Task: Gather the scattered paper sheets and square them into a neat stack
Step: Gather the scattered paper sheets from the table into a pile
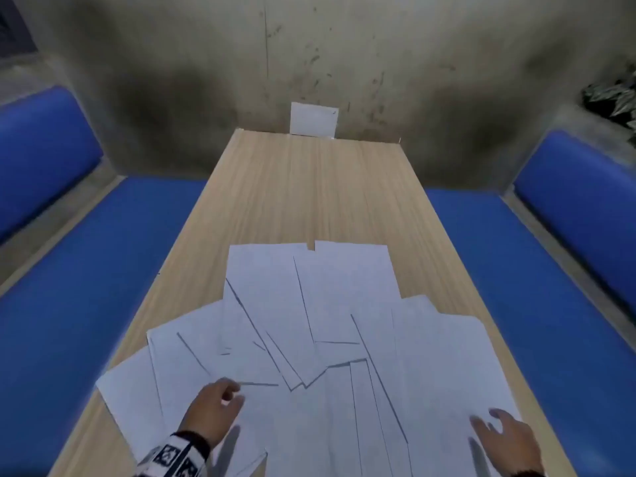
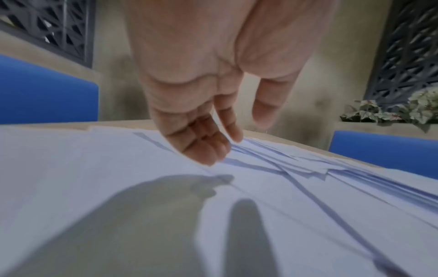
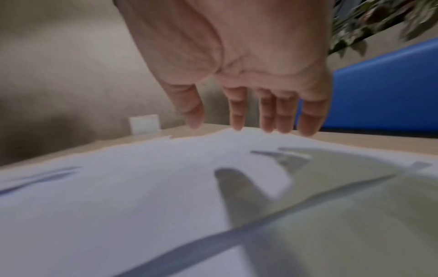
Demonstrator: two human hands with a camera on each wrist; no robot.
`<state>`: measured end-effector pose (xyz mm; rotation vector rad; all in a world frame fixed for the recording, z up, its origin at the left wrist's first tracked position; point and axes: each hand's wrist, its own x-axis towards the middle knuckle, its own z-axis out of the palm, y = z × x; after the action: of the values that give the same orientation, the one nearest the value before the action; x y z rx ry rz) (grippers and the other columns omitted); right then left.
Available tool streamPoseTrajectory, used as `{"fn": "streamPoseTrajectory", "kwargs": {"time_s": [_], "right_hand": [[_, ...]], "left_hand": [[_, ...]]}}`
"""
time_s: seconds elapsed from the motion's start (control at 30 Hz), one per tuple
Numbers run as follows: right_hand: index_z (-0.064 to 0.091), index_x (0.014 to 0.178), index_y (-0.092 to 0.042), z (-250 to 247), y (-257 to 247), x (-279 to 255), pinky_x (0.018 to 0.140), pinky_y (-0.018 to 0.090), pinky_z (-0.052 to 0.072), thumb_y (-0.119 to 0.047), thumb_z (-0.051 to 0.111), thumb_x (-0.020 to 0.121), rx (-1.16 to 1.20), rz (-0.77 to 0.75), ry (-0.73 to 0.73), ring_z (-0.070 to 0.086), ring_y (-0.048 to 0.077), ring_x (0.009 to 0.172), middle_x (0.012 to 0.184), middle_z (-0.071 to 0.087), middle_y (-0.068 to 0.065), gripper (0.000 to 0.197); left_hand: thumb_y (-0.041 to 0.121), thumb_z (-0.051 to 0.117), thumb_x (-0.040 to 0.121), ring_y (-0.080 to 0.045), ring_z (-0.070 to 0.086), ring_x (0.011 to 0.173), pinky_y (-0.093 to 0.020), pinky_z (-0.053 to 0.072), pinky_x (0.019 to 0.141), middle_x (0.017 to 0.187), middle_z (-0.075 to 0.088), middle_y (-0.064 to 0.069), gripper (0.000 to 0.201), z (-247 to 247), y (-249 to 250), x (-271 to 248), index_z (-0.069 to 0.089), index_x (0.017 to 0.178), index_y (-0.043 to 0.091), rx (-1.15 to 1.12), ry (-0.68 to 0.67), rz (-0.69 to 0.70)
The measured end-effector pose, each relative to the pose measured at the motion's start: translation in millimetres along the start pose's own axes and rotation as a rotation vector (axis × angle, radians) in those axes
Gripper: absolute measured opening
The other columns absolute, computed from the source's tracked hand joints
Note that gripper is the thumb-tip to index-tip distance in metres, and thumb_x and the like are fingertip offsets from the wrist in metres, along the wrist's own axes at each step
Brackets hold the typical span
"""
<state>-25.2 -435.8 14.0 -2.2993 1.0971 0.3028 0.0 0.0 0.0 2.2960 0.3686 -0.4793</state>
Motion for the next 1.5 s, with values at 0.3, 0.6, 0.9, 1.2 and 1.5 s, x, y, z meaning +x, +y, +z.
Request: {"fn": "streamPoseTrajectory", "kwargs": {"time_s": [0.3, 0.6, 0.9, 1.2, 1.5], "right_hand": [[0.034, 0.139, -0.006, -6, 4, 21, 0.107, 0.044, 0.037, -0.047, 0.078, 0.064, -0.075, 0.221, -0.071, 0.041, 0.036, 0.130, 0.141, 0.044, 0.019, 0.096], [0.062, 0.100, -0.004, 13, -15, 15, 0.090, 0.034, 0.050, -0.012, 0.071, 0.070, 0.045, 0.068, -0.190, 0.057, 0.028, 0.092, 0.121, 0.055, 0.018, 0.033], [0.039, 0.136, 0.012, 26, -27, 12, 0.108, 0.043, 0.034, -0.004, 0.074, 0.077, 0.495, 0.151, -0.359, 0.050, 0.037, 0.120, 0.141, 0.046, 0.026, 0.070], [0.045, 0.133, 0.009, 20, -28, -3, 0.103, 0.041, 0.041, 0.014, 0.056, 0.083, 0.412, -0.069, -0.367, 0.056, 0.031, 0.112, 0.134, 0.053, 0.026, 0.051], [0.053, 0.129, 0.001, 24, -26, -9, 0.080, 0.018, 0.043, 0.012, 0.057, 0.081, 0.432, -0.195, -0.541, 0.060, 0.019, 0.098, 0.093, 0.062, -0.002, 0.049]], "left_hand": [[0.018, 0.053, 0.089, -0.013, 0.051, 0.067, -0.024, 0.044, 0.059, 0.083, 0.053, -0.001, 0.015, 70, 79, 21, 0.051, 0.104, 0.017, -0.441, -0.401, -0.075], [0.025, 0.054, 0.089, -0.020, 0.052, 0.074, -0.027, 0.041, 0.066, 0.125, 0.047, -0.010, 0.065, 113, 116, 19, 0.022, 0.143, 0.011, -0.490, -0.465, -0.141], [0.034, 0.047, 0.086, -0.026, 0.053, 0.117, -0.032, 0.042, 0.098, 0.129, 0.054, -0.010, 0.043, 102, 127, 22, 0.053, 0.123, 0.014, 0.267, -0.367, 0.121], [0.040, 0.065, 0.073, -0.038, 0.037, 0.129, -0.045, 0.037, 0.106, 0.142, 0.031, -0.022, 0.090, 48, 110, 83, 0.017, 0.141, 0.007, -0.016, 0.190, -0.375], [0.036, 0.058, 0.084, -0.034, 0.045, 0.128, -0.038, 0.038, 0.103, 0.144, 0.040, -0.019, 0.074, 35, 119, 99, 0.028, 0.141, -0.001, -0.343, 0.058, -0.366]]}}
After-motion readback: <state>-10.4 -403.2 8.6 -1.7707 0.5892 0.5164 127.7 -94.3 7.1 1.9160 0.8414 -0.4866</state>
